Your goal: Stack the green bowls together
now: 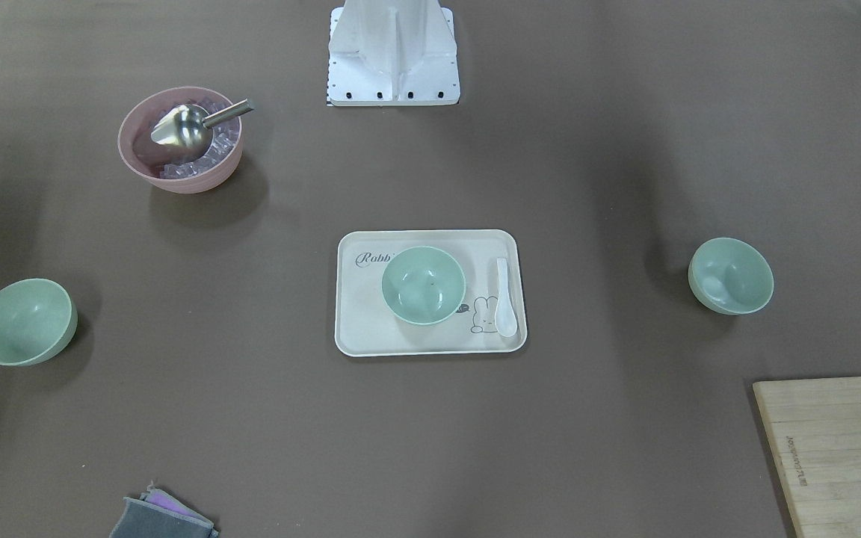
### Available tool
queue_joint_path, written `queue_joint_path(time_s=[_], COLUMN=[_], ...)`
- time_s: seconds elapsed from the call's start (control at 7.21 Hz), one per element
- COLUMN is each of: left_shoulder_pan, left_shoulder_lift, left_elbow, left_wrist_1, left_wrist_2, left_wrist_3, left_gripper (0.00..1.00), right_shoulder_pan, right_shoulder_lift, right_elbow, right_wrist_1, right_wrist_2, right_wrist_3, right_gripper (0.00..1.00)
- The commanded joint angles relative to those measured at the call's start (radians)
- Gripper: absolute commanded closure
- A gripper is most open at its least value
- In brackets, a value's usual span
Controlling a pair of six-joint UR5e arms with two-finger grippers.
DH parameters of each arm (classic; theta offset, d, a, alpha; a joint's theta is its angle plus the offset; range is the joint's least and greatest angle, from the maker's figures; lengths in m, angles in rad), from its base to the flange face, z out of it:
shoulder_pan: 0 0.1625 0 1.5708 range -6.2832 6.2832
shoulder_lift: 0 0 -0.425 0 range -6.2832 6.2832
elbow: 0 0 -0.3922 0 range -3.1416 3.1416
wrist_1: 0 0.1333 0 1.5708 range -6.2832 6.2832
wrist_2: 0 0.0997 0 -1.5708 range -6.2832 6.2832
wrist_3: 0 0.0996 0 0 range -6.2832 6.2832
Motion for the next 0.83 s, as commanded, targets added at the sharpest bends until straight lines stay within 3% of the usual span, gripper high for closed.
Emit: queue_joint_path(time_s=[0.0,0.69], left_shoulder_pan=[0.0,0.0], left_shoulder_lift=[-0.001,-0.009], left_elbow=[0.014,0.017], left_wrist_1=[-0.001,0.012], left_wrist_2=[0.001,-0.013], left_wrist_3=[0.008,0.001], left_gripper=[0.02,0.02], right_shoulder_pan=[-0.003,-0.012], right_shoulder_lift=[0.0,-0.015], right_elbow=[0.001,0.038], right_wrist_1=[0.0,0.008], right_wrist_2=[-0.001,-0.013], right_wrist_3=[0.001,0.033], right_gripper=[0.0,0.0])
